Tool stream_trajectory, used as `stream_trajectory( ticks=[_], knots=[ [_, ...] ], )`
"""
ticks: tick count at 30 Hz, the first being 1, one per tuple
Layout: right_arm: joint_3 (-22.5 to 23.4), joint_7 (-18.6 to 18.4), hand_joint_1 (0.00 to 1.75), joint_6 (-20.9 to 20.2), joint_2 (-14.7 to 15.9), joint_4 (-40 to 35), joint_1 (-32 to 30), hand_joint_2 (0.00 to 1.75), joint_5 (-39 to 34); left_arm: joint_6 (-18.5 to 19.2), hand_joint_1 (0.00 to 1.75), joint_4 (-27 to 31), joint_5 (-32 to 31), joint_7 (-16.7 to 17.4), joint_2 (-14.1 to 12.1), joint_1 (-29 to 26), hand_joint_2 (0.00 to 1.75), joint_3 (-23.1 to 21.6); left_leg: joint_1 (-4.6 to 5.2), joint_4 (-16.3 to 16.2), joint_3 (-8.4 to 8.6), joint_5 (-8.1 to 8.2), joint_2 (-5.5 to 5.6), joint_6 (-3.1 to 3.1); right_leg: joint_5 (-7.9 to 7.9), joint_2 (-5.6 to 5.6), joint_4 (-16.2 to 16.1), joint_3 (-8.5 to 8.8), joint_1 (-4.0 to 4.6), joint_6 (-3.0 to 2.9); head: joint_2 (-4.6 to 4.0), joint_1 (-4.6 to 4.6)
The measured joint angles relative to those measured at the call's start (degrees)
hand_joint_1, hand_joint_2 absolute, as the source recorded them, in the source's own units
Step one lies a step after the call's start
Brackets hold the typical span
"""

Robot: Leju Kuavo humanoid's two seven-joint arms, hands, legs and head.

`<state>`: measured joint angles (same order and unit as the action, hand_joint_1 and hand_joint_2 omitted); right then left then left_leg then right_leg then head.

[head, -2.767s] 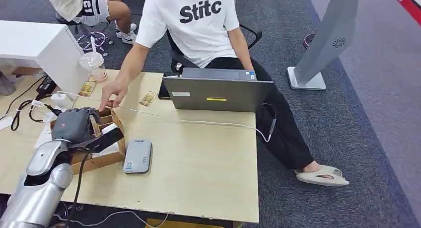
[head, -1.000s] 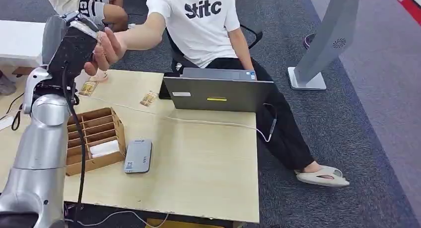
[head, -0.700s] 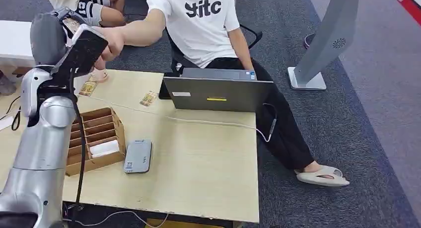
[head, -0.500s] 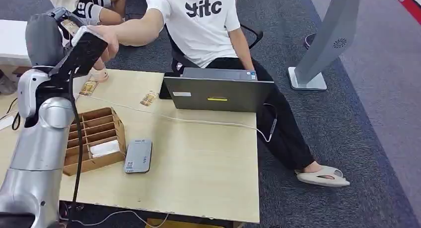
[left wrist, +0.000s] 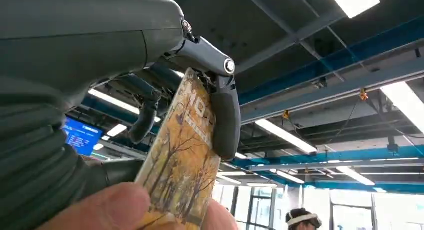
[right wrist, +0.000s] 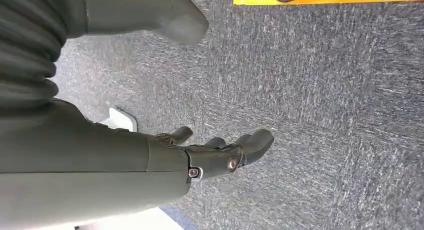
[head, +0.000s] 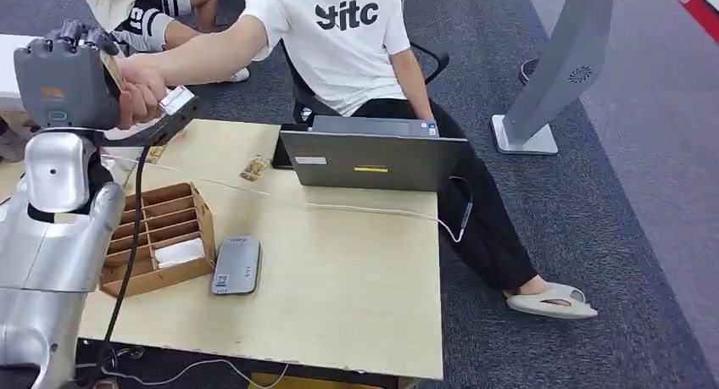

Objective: Pass the card to the sensor for recognition and then transmit it.

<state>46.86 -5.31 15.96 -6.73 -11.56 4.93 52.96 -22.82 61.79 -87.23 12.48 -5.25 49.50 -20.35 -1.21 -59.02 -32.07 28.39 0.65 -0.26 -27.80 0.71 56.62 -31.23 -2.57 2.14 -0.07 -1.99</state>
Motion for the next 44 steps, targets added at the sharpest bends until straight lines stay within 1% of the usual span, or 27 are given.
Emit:
stream_trajectory(
  ticks=[5, 11, 13, 17, 21, 24, 26, 30, 31, 33, 35, 36, 37, 38, 39, 40, 41, 42, 43, 44],
  knots=[
    [0.66, -0.15, 0.00, 0.00, 0.00, 0.00, -0.01, 1.75, -0.02, -0.13, 0.00, -2.10, -0.02, 0.26, -0.83, -0.24, 1.75, 0.02, 0.01, -0.01, -0.02, -0.02, 0.01, 0.03, 0.04, -0.01, -0.01, 0.00, -0.01, 0.03, 0.00, 0.00],
    [0.90, -0.15, 0.00, 0.00, -0.02, 0.00, -0.01, 1.75, -0.09, -0.37, 0.00, -3.04, 0.04, 0.68, -1.27, -0.42, 1.75, 0.02, 0.01, -0.01, -0.05, -0.01, 0.01, 0.03, 0.03, -0.01, -0.02, -0.02, 0.00, 0.03, 0.00, 0.00],
    [0.96, -0.15, 0.00, 0.00, -0.02, 0.00, 0.00, 1.75, -0.24, -1.42, 0.00, -3.04, 0.20, 0.22, -1.57, -0.96, 1.75, 0.11, 0.01, 0.00, -0.05, -0.01, 0.01, 0.03, 0.03, 0.00, -0.01, -0.02, 0.00, 0.03, 0.00, 0.00],
    [1.31, -0.15, 0.00, 0.00, -0.04, 0.00, -0.06, 1.75, -0.35, -4.20, 0.00, -2.67, 0.68, -1.81, -2.51, -3.55, 1.75, 1.20, 0.01, 0.01, -0.04, -0.01, -0.01, 0.03, 0.03, 0.04, -0.01, -0.04, 0.00, 0.03, 0.00, 0.00],
    [1.77, 0.20, 0.00, 0.02, -0.04, 0.00, -0.05, 1.75, -0.52, -5.51, 0.00, -0.09, 0.61, -3.59, -3.65, -7.84, 1.75, 2.84, 0.00, 0.02, -0.05, -0.01, -0.01, 0.03, 0.02, 0.02, 0.00, -0.04, 0.00, 0.02, 0.00, 0.00],
    [2.41, 0.28, 0.00, 0.09, -0.09, 0.00, -0.09, 1.75, -0.63, -6.91, 0.00, 2.91, 0.81, -4.61, -4.43, -11.84, 1.75, 4.28, 0.00, 0.02, -0.05, -0.01, -0.01, 0.03, 0.02, 0.04, -0.01, -0.04, 0.00, 0.02, 0.00, 0.02],
    [2.67, 0.31, 0.00, 0.13, -0.17, 0.00, -0.13, 1.75, -0.63, -7.58, 0.00, 4.92, 1.01, -4.66, -4.79, -14.59, 1.75, 5.16, 0.00, 0.02, -0.06, -0.01, -0.01, 0.03, 0.01, 0.02, -0.02, -0.06, 0.00, 0.03, 0.00, 0.00],
    [2.97, 0.35, 0.00, 0.35, -0.28, 0.00, -0.10, 1.75, -0.83, -8.50, 0.00, 7.77, 1.16, -5.48, -5.57, -18.03, 1.75, 6.25, 0.01, 0.03, -0.09, 0.00, 0.00, 0.03, 0.01, -0.02, -0.02, -0.04, 0.00, 0.03, 0.00, 0.00],
    [3.19, 0.44, 0.00, 0.44, -0.35, 0.00, -0.10, 1.75, -1.03, -9.25, 0.00, 8.70, 1.25, -5.73, -5.81, -19.30, 1.75, 6.40, 0.01, 0.04, -0.09, 0.00, 0.00, 0.03, 0.01, 0.01, -0.02, -0.04, -0.01, 0.03, 0.00, 0.00],
    [3.83, 0.72, 0.00, 0.55, -0.46, 0.00, -0.13, 1.75, -1.64, -12.20, 0.00, 11.41, 1.49, -6.19, -6.38, -23.41, 1.75, 7.35, 0.01, 0.07, -0.06, 0.03, -0.09, 0.02, 0.00, 0.11, -0.02, -0.03, -0.01, 0.03, 0.00, 0.00],
    [4.37, 0.81, 0.00, 0.81, -0.55, 0.00, -0.20, 1.75, -2.41, -15.45, 0.00, 15.89, 2.27, -7.18, -6.71, -29.71, 1.75, 9.06, 0.02, 0.09, -0.02, 0.12, -0.24, 0.00, -0.03, 0.26, -0.02, -0.04, -0.02, 0.01, 0.00, 0.02],
    [4.79, 0.79, 0.00, 0.98, -0.63, 0.00, -0.26, 1.75, -2.84, -16.11, 0.00, 18.92, 2.95, -8.49, -6.69, -33.88, 1.75, 10.30, 0.02, 0.09, 0.04, 0.19, -0.35, -0.03, -0.09, 0.35, -0.03, -0.08, -0.02, 0.02, 0.00, 0.00],
    [5.27, 0.77, 0.00, 1.34, -0.72, 0.00, -0.34, 1.75, -3.19, -16.46, 0.00, 22.97, 4.60, -11.16, -6.04, -38.38, 1.75, 12.23, 0.02, 0.09, 0.05, 0.26, -0.43, -0.02, -0.12, 0.41, -0.03, -0.09, -0.02, 0.02, 0.00, 0.00],
    [5.75, 0.63, 0.00, 1.73, -0.85, 0.00, -0.50, 1.75, -3.45, -16.61, 0.00, 26.55, 7.69, -16.89, -4.17, -42.85, 1.75, 14.65, 0.02, 0.09, 0.02, 0.31, -0.47, 0.03, -0.16, 0.44, -0.05, -0.11, -0.02, 0.00, 0.00, 0.02],
    [6.14, 0.55, 0.00, 2.01, -0.90, 0.00, -0.63, 1.75, -3.69, -16.65, 0.00, 30.06, 12.83, -24.31, -1.98, -46.78, 1.75, 17.89, 0.02, 0.09, -0.03, 0.36, -0.46, 0.11, -0.20, 0.43, -0.06, -0.13, -0.02, 0.03, 0.00, 0.02],
    [6.67, 0.33, 0.00, 2.25, -1.01, 0.00, -0.79, 1.75, -3.85, -16.76, 0.00, 32.97, 19.61, -33.15, 1.02, -50.13, 1.75, 21.90, 0.02, 0.09, -0.05, 0.39, -0.45, 0.14, -0.22, 0.42, -0.10, -0.11, -0.02, 0.02, 0.00, 0.00],
    [7.13, 0.31, 0.00, 2.62, -1.12, 0.00, -0.92, 1.75, -3.98, -16.94, 0.00, 35.11, 27.31, -41.69, 4.75, -53.17, 1.75, 26.79, 0.02, 0.09, -0.04, 0.45, -0.44, 0.14, -0.29, 0.41, -0.13, -0.10, -0.02, 0.03, 0.00, -0.09],
    [7.52, 0.37, 0.00, 2.91, -1.25, 0.00, -0.97, 1.75, -4.24, -16.87, 0.00, 36.70, 34.15, -47.26, 7.92, -55.99, 1.75, 31.69, 0.02, 0.09, -0.01, 0.50, -0.49, 0.15, -0.30, 0.44, -0.14, -0.08, -0.02, 0.04, 0.00, -0.22],
    [8.09, 0.70, 0.00, 3.26, -1.38, 0.00, -1.06, 1.75, -4.46, -16.21, 0.00, 38.21, 41.05, -50.21, 10.81, -58.78, 1.75, 36.82, 0.02, 0.09, 0.01, 0.62, -0.57, 0.12, -0.32, 0.50, -0.15, -0.08, -0.02, 0.06, 0.00, -0.20],
    [8.48, 1.01, 0.00, 3.59, -1.46, 0.00, -1.20, 1.75, -4.63, -14.77, 0.00, 39.23, 46.63, -50.29, 12.47, -60.74, 1.75, 40.83, 0.02, 0.09, 0.05, 0.65, -0.57, 0.16, -0.37, 0.49, -0.17, -0.06, -0.02, 0.10, 0.00, -0.17]
  ],
)
